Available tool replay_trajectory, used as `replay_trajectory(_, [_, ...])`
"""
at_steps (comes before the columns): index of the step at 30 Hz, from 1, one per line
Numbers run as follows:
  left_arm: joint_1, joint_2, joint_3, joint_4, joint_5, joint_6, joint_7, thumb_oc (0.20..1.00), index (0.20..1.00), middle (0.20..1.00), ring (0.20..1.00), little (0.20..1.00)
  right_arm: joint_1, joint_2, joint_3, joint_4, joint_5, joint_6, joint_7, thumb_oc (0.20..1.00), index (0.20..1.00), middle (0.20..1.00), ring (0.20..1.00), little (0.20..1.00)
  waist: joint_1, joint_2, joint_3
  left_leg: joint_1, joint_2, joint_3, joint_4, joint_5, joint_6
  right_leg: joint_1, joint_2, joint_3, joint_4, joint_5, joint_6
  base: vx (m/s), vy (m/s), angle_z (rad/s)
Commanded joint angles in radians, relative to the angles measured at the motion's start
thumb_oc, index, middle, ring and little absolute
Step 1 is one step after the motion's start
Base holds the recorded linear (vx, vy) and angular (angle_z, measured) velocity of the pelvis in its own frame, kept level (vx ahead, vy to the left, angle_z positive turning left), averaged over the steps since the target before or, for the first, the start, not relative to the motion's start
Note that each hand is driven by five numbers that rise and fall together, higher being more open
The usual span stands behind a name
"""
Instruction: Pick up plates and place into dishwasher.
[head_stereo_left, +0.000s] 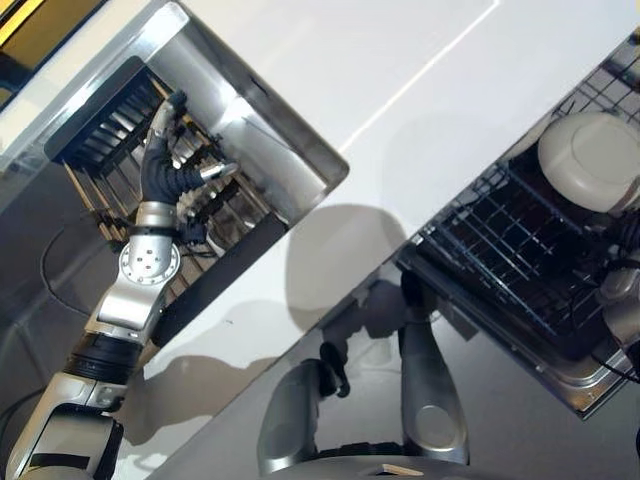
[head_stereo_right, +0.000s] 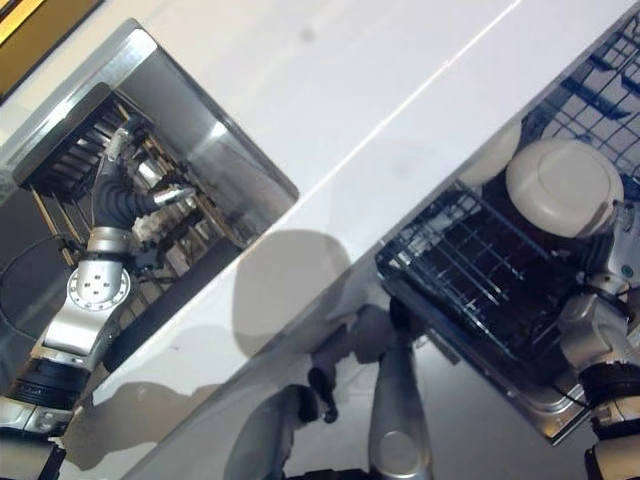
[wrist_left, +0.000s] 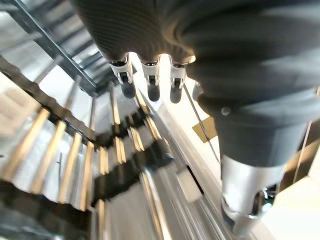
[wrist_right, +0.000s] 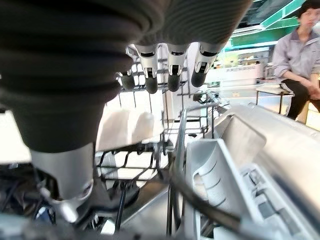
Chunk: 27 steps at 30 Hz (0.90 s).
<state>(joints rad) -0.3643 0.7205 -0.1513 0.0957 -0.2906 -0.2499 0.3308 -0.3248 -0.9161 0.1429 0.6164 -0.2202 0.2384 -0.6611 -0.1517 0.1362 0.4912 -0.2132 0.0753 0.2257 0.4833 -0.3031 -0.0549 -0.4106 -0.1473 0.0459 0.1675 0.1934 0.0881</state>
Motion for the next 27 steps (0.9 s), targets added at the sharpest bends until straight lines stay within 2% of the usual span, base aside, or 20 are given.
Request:
replay_trajectory(1, [0.065, 0.025, 0.074, -0.014, -0.012, -0.04, -0.013, 1.0, 1.0, 1.0, 1.0, 1.0, 0.008, 0.016, -0.067, 0.005, 0.035, -0.023, -0.045, 1.0, 1.0, 1.0, 1.0, 1.0, 0.016, -0.051, -0.013, -0.04, -0.042, 0.016, -0.095, 0.111, 0.06, 0.092, 0.056, -0.055, 0.038, -0.199, -0.019, 0.0, 0.0, 0.0])
replay_trajectory(9, [0.119, 0.016, 0.105, -0.002, 0.001, -0.042, -0.051, 1.0, 1.0, 1.0, 1.0, 1.0, 0.102, 0.055, -0.136, -0.038, 0.075, -0.053, -0.063, 1.0, 1.0, 1.0, 1.0, 1.0, 0.027, -0.084, -0.073, 0.027, -0.042, 0.004, -0.14, 0.109, 0.065, 0.172, 0.069, -0.054, -0.01, -0.194, -0.015, 0.04, -0.01, 0.01])
replay_trajectory(10, [0.128, 0.01, 0.11, -0.002, 0.004, -0.043, -0.055, 1.0, 1.0, 1.0, 1.0, 1.0, 0.114, 0.061, -0.148, -0.053, 0.078, -0.057, -0.067, 1.0, 1.0, 1.0, 1.0, 1.0, 0.027, -0.094, -0.08, 0.027, -0.045, 0.017, -0.147, 0.131, 0.071, 0.173, 0.066, -0.055, -0.019, -0.174, -0.02, 0.0, 0.0, 0.0])
replay_trajectory(12, [0.143, 0.003, 0.119, -0.002, 0.005, -0.044, -0.067, 1.0, 1.0, 1.0, 1.0, 1.0, 0.133, 0.069, -0.17, -0.072, 0.082, -0.071, -0.076, 1.0, 1.0, 1.0, 1.0, 1.0, 0.03, -0.097, -0.093, 0.043, -0.047, 0.016, -0.159, 0.131, 0.073, 0.189, 0.067, -0.053, -0.028, -0.174, -0.018, 0.03, 0.014, 0.01])
replay_trajectory(16, [0.195, -0.017, 0.149, -0.008, 0.014, -0.045, -0.088, 1.0, 1.0, 1.0, 1.0, 1.0, 0.186, 0.085, -0.255, -0.211, 0.099, -0.106, -0.104, 1.0, 1.0, 1.0, 1.0, 1.0, 0.029, -0.107, -0.128, 0.084, -0.054, 0.014, -0.19, 0.13, 0.076, 0.232, 0.069, -0.045, -0.051, -0.173, -0.013, 0.09, 0.038, -0.02])
replay_trajectory(19, [0.251, -0.048, 0.182, -0.001, 0.025, -0.063, -0.107, 1.0, 1.0, 1.0, 1.0, 1.0, 0.245, 0.133, -0.334, -0.333, 0.136, -0.153, -0.155, 1.0, 1.0, 1.0, 1.0, 1.0, 0.022, -0.107, -0.159, 0.115, -0.057, 0.017, -0.212, 0.127, 0.078, 0.258, 0.072, -0.038, -0.063, -0.177, -0.008, 0.11, 0.066, -0.02])
replay_trajectory(21, [0.281, -0.074, 0.198, 0.003, 0.038, -0.068, -0.118, 1.0, 1.0, 1.0, 1.0, 1.0, 0.279, 0.175, -0.377, -0.384, 0.159, -0.187, -0.154, 1.0, 1.0, 1.0, 1.0, 1.0, 0.015, -0.104, -0.177, 0.135, -0.058, 0.022, -0.223, 0.126, 0.078, 0.27, 0.073, -0.032, -0.065, -0.179, -0.005, 0.12, 0.085, -0.03])
replay_trajectory(27, [0.345, -0.139, 0.23, 0.01, 0.065, -0.057, -0.157, 1.0, 1.0, 1.0, 1.0, 1.0, 0.343, 0.28, -0.421, -0.462, 0.23, -0.213, -0.05, 1.0, 1.0, 1.0, 1.0, 1.0, 0.002, -0.087, -0.218, 0.184, -0.071, 0.025, -0.228, 0.118, 0.084, 0.304, 0.064, -0.021, -0.054, -0.189, -0.004, 0.13, 0.092, -0.05])
